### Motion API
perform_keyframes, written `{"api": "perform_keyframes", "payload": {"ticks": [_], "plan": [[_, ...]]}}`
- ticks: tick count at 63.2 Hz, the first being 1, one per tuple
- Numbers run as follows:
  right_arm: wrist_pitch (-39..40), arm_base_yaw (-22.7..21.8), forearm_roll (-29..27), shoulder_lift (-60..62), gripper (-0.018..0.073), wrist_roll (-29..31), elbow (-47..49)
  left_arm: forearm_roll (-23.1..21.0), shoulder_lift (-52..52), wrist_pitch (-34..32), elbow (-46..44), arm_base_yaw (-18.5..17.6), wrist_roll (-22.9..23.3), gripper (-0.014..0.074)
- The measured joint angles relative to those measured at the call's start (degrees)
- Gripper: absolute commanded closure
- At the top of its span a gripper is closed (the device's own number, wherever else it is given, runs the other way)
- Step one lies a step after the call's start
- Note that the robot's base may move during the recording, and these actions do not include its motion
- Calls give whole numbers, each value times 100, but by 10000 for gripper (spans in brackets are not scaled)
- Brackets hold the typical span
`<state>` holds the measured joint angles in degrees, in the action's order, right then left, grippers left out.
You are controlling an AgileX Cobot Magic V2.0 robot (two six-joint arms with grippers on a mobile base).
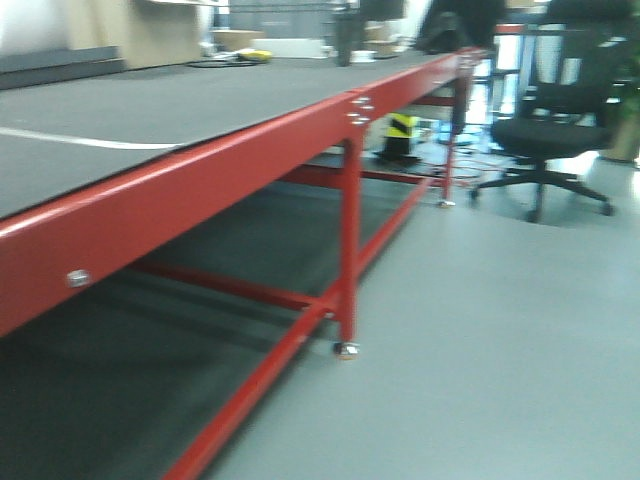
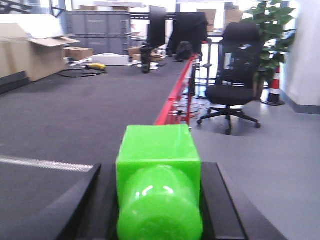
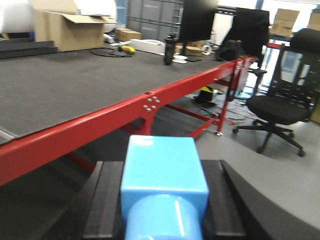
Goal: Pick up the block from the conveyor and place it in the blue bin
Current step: 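Drive the base away from the conveyor holding both blocks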
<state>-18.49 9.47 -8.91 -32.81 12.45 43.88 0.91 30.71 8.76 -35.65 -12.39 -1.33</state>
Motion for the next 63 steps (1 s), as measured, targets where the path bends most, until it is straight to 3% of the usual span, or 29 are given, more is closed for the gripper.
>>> {"api": "perform_keyframes", "payload": {"ticks": [63], "plan": [[0, 0, 0, 8, 721, 0, 0, 0, 0, 0, 0, 0, 0, 708]]}}
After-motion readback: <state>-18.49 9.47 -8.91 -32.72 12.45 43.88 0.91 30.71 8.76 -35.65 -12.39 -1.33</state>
